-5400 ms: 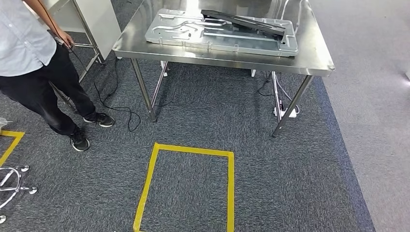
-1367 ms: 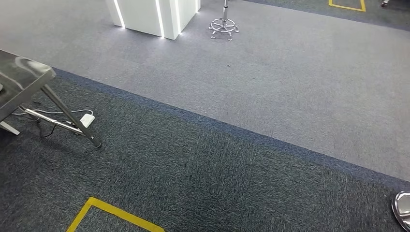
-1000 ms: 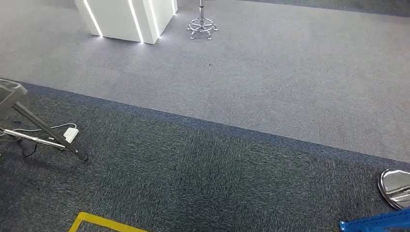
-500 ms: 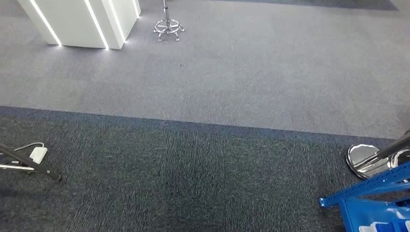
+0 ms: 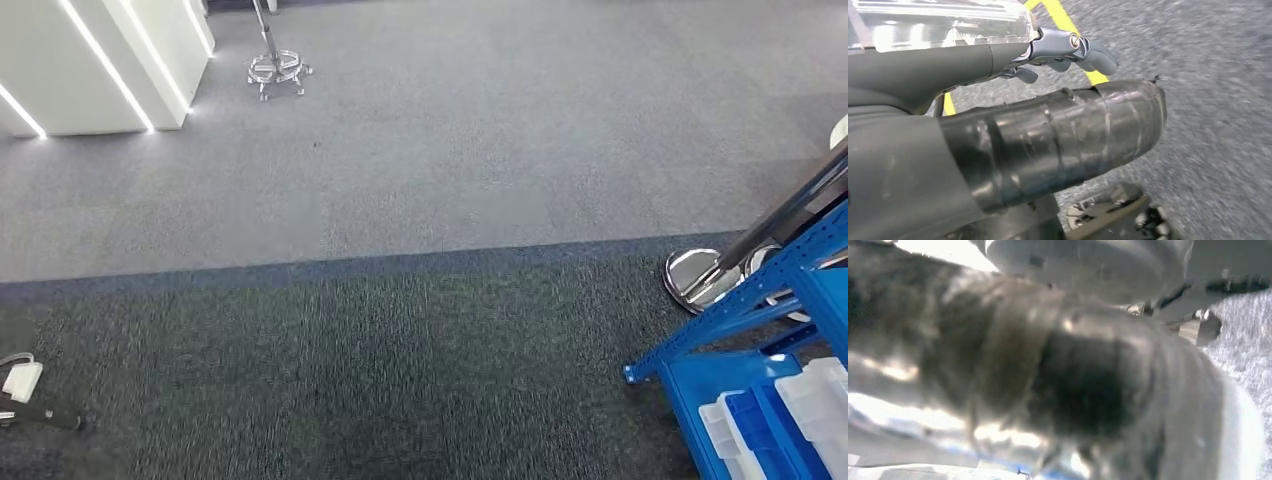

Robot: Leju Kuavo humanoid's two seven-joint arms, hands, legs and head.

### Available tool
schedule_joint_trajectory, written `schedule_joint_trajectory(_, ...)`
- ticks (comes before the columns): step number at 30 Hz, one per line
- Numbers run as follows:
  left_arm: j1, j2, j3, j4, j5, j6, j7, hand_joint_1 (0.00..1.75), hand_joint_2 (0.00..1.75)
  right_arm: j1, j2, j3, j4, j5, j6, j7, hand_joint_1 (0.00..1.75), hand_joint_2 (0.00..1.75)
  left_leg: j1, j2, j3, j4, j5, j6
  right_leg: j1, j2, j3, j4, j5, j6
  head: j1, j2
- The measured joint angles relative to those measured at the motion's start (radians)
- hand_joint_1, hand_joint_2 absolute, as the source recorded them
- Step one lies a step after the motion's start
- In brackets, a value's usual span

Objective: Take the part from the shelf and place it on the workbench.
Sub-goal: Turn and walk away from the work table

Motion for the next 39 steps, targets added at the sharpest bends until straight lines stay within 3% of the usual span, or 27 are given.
schedule_joint_trajectory(2, 0.002, 0.000, 0.000, 0.000, 0.001, 0.000, -0.003, 0.00, 0.00, -0.003, 0.000, -0.001, 0.000, 0.001, 0.000, 0.000, 0.00, 0.00, 0.004, -0.051, -0.057, 0.128, -0.068, -0.006, 0.000, 0.022, -0.002, -0.001, 0.003, -0.007, -0.001, 0.000)
schedule_joint_trajectory(3, 0.003, 0.000, 0.000, 0.000, 0.002, 0.000, -0.003, 0.00, 0.00, -0.003, 0.000, -0.002, 0.000, 0.002, 0.001, 0.000, 0.00, 0.00, 0.005, -0.059, -0.086, 0.189, -0.089, -0.008, 0.000, 0.034, -0.004, 0.001, 0.004, -0.008, -0.001, 0.000)
schedule_joint_trajectory(4, 0.005, 0.000, 0.000, 0.000, 0.002, 0.000, -0.003, 0.00, 0.00, -0.003, 0.000, -0.002, 0.000, 0.003, 0.001, 0.000, 0.00, 0.00, 0.005, -0.061, -0.104, 0.223, -0.093, -0.009, 0.001, 0.048, -0.004, 0.002, 0.004, -0.008, -0.001, 0.000)
schedule_joint_trajectory(5, 0.006, 0.000, 0.000, 0.000, 0.003, 0.000, -0.004, 0.00, 0.00, -0.003, 0.000, -0.002, 0.000, 0.004, 0.002, 0.000, 0.00, 0.00, 0.005, -0.062, -0.105, 0.220, -0.075, -0.008, 0.001, 0.061, -0.004, 0.004, 0.004, -0.008, -0.001, 0.000)
schedule_joint_trajectory(6, 0.007, 0.000, 0.000, 0.000, 0.003, 0.000, -0.005, 0.00, 0.00, -0.003, 0.000, -0.002, 0.000, 0.006, 0.002, -0.001, 0.00, 0.00, 0.005, -0.067, -0.089, 0.176, -0.040, -0.006, 0.001, 0.076, -0.004, 0.007, 0.003, -0.008, -0.001, 0.000)
schedule_joint_trajectory(8, 0.007, 0.000, 0.000, 0.000, 0.005, 0.000, -0.007, 0.00, 0.00, -0.004, 0.000, -0.002, 0.000, 0.009, 0.002, -0.001, 0.00, 0.00, 0.007, -0.103, -0.034, 0.041, 0.029, 0.000, 0.002, 0.102, -0.007, 0.015, 0.001, -0.003, -0.001, 0.000)
schedule_joint_trajectory(10, 0.006, 0.000, 0.000, 0.000, 0.006, 0.000, -0.006, 0.00, 0.00, -0.005, 0.001, -0.002, 0.000, 0.011, 0.003, -0.002, 0.00, 0.00, 0.007, -0.135, -0.005, -0.035, 0.051, 0.004, 0.002, 0.124, -0.013, 0.020, 0.001, 0.007, -0.001, 0.000)
schedule_joint_trajectory(11, 0.005, 0.000, 0.000, 0.000, 0.007, 0.000, -0.006, 0.00, 0.00, -0.004, 0.001, -0.002, 0.000, 0.012, 0.003, -0.002, 0.00, 0.00, 0.006, -0.137, -0.002, -0.041, 0.048, 0.007, 0.001, 0.135, -0.017, 0.020, 0.003, 0.013, -0.001, 0.000)
schedule_joint_trajectory(13, 0.003, 0.000, 0.000, 0.000, 0.009, 0.000, -0.006, 0.00, 0.00, 0.001, 0.000, -0.002, 0.000, 0.012, 0.002, -0.001, 0.00, 0.00, 0.006, -0.115, 0.002, -0.049, 0.056, 0.018, -0.002, 0.146, -0.023, 0.020, 0.005, 0.026, -0.001, 0.000)
schedule_joint_trajectory(15, 0.003, -0.001, 0.000, 0.000, 0.009, -0.001, -0.005, 0.00, 0.00, 0.002, 0.000, -0.003, 0.000, 0.012, 0.002, -0.001, 0.00, 0.00, 0.009, -0.089, 0.005, -0.062, 0.065, 0.032, 0.001, 0.109, -0.043, 0.060, -0.024, 0.035, 0.002, 0.000)
schedule_joint_trajectory(17, 0.006, -0.001, 0.000, 0.000, 0.010, -0.002, -0.002, 0.00, 0.00, 0.000, 0.000, -0.003, 0.000, 0.012, 0.001, -0.001, 0.00, 0.00, 0.007, -0.061, 0.004, -0.067, 0.068, 0.039, 0.002, 0.050, -0.098, 0.174, -0.089, 0.041, 0.004, 0.000)
schedule_joint_trajectory(18, 0.008, -0.001, 0.000, 0.000, 0.010, -0.002, -0.001, 0.00, 0.00, -0.001, 0.000, -0.003, 0.000, 0.012, 0.002, -0.001, 0.00, 0.00, 0.006, -0.046, 0.003, -0.067, 0.068, 0.040, 0.001, 0.034, -0.128, 0.237, -0.116, 0.044, 0.004, 0.000)
schedule_joint_trajectory(19, 0.010, -0.001, 0.000, 0.000, 0.010, -0.002, -0.001, 0.00, 0.00, -0.001, 0.000, -0.004, 0.000, 0.012, 0.002, -0.001, 0.00, 0.00, 0.005, -0.031, 0.003, -0.066, 0.067, 0.040, -0.001, 0.026, -0.148, 0.279, -0.126, 0.046, 0.004, 0.000)
schedule_joint_trajectory(20, 0.010, -0.001, 0.000, 0.000, 0.011, -0.002, 0.000, 0.00, 0.00, 0.000, 0.000, -0.004, 0.000, 0.013, 0.002, 0.000, 0.00, 0.00, 0.005, -0.017, 0.003, -0.066, 0.065, 0.039, -0.004, 0.021, -0.149, 0.286, -0.118, 0.048, 0.004, 0.000)
schedule_joint_trajectory(22, 0.009, -0.002, 0.000, 0.000, 0.011, -0.002, 0.000, 0.00, 0.00, 0.001, 0.000, -0.006, 0.000, 0.014, 0.002, 0.001, 0.00, 0.00, 0.005, 0.006, 0.007, -0.064, 0.061, 0.035, -0.006, 0.002, -0.094, 0.188, -0.057, 0.048, 0.004, 0.000)
schedule_joint_trajectory(24, 0.008, -0.003, 0.000, 0.000, 0.011, -0.001, 0.000, 0.00, 0.00, 0.000, 0.000, -0.007, 0.000, 0.016, 0.002, 0.002, 0.00, 0.00, 0.002, 0.025, 0.011, -0.059, 0.053, 0.025, -0.001, -0.039, -0.028, 0.061, -0.013, 0.039, 0.004, 0.000)
schedule_joint_trajectory(26, 0.007, -0.003, 0.000, 0.000, 0.013, 0.000, -0.001, 0.00, 0.00, -0.001, 0.000, -0.009, 0.000, 0.019, 0.003, 0.002, 0.00, 0.00, -0.002, 0.042, 0.015, -0.057, 0.048, 0.013, 0.007, -0.052, -0.009, 0.017, -0.007, 0.027, 0.003, 0.000)
schedule_joint_trajectory(28, 0.003, -0.003, 0.000, 0.000, 0.014, 0.000, -0.002, 0.00, 0.00, 0.001, 0.000, -0.013, 0.000, 0.022, 0.004, 0.002, 0.00, 0.00, -0.002, 0.055, 0.022, -0.059, 0.044, 0.002, 0.006, -0.030, -0.011, 0.014, -0.004, 0.015, 0.002, 0.000)
schedule_joint_trajectory(30, 0.000, -0.003, 0.000, 0.000, 0.014, 0.000, -0.003, 0.00, 0.00, 0.001, 0.001, -0.016, 0.000, 0.026, 0.004, 0.004, 0.00, 0.00, 0.002, 0.027, 0.017, -0.030, 0.017, -0.009, 0.002, -0.010, -0.008, 0.008, 0.002, 0.003, 0.002, 0.000)
schedule_joint_trajectory(32, -0.001, -0.003, 0.000, 0.000, 0.014, 0.001, -0.002, 0.00, 0.00, -0.002, 0.001, -0.017, 0.000, 0.029, 0.005, 0.007, 0.00, 0.00, 0.006, -0.028, -0.029, 0.080, -0.049, -0.015, -0.001, 0.012, -0.009, 0.005, 0.006, -0.006, 0.001, 0.000)
schedule_joint_trajectory(34, 0.003, -0.003, 0.000, 0.000, 0.015, 0.001, -0.002, 0.00, 0.00, -0.004, 0.001, -0.017, 0.000, 0.032, 0.005, 0.008, 0.00, 0.00, 0.006, -0.056, -0.090, 0.207, -0.097, -0.014, 0.002, 0.037, -0.012, 0.007, 0.007, -0.009, 0.001, 0.000)
schedule_joint_trajectory(35, 0.005, -0.003, 0.000, 0.000, 0.016, 0.001, -0.001, 0.00, 0.00, -0.003, 0.002, -0.017, 0.000, 0.033, 0.005, 0.008, 0.00, 0.00, 0.006, -0.060, -0.103, 0.228, -0.092, -0.012, 0.004, 0.051, -0.012, 0.009, 0.007, -0.010, 0.001, 0.000)
schedule_joint_trajectory(36, 0.007, -0.003, 0.000, 0.000, 0.016, 0.001, -0.001, 0.00, 0.00, -0.003, 0.002, -0.017, 0.000, 0.033, 0.005, 0.008, 0.00, 0.00, 0.005, -0.064, -0.098, 0.209, -0.066, -0.008, 0.005, 0.066, -0.012, 0.011, 0.007, -0.010, 0.001, 0.000)
schedule_joint_trajectory(37, 0.008, -0.003, 0.000, 0.000, 0.017, 0.002, -0.001, 0.00, 0.00, -0.003, 0.002, -0.018, 0.000, 0.034, 0.005, 0.008, 0.00, 0.00, 0.005, -0.073, -0.076, 0.153, -0.026, -0.003, 0.006, 0.081, -0.011, 0.013, 0.007, -0.010, 0.001, 0.000)
schedule_joint_trajectory(39, 0.008, -0.002, 0.000, 0.000, 0.017, 0.002, -0.001, 0.00, 0.00, -0.004, 0.002, -0.018, 0.000, 0.036, 0.006, 0.009, 0.00, 0.00, 0.006, -0.120, -0.023, 0.017, 0.038, 0.008, 0.007, 0.106, -0.014, 0.017, 0.006, -0.007, 0.001, 0.000)
